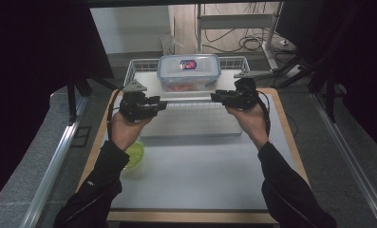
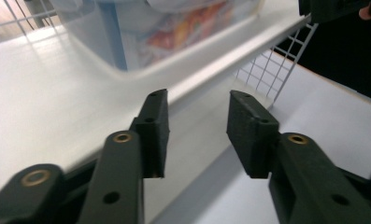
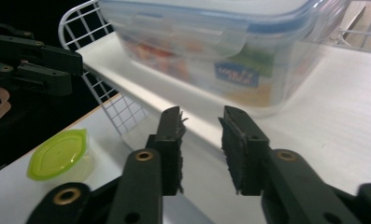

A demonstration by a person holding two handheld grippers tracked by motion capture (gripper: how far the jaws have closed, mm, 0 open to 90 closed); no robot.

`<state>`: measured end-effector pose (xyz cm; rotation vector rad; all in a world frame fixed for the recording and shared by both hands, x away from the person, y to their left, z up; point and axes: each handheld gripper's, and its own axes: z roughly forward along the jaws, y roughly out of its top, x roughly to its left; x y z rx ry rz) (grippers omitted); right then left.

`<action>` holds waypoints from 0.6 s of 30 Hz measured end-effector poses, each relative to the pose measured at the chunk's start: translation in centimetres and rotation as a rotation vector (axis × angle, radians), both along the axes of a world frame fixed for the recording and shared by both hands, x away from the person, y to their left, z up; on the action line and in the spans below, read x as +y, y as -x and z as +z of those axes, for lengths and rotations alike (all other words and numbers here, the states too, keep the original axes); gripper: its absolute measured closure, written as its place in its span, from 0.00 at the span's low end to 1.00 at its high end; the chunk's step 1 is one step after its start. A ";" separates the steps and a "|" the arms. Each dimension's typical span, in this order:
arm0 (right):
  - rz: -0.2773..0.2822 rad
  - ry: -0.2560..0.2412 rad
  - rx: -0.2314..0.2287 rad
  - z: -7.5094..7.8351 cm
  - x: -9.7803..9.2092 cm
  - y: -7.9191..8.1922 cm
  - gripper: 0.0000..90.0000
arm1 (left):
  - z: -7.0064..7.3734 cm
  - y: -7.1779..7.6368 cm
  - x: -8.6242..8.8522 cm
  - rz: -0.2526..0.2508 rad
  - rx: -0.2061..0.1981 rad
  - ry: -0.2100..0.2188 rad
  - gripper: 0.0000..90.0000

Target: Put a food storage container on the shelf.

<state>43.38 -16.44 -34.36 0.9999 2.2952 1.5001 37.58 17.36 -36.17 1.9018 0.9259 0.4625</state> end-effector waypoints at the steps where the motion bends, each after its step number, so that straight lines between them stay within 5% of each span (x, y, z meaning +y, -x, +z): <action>1: 0.004 -0.004 0.000 -0.1 -0.1 0.3 0.71 | -0.2 0.4 0.1 -0.006 0.000 0.000 0.62; 18: 0.058 0.054 -0.034 -2.8 -0.9 4.8 0.46 | -4.2 5.3 -0.1 -0.051 0.002 -0.034 0.34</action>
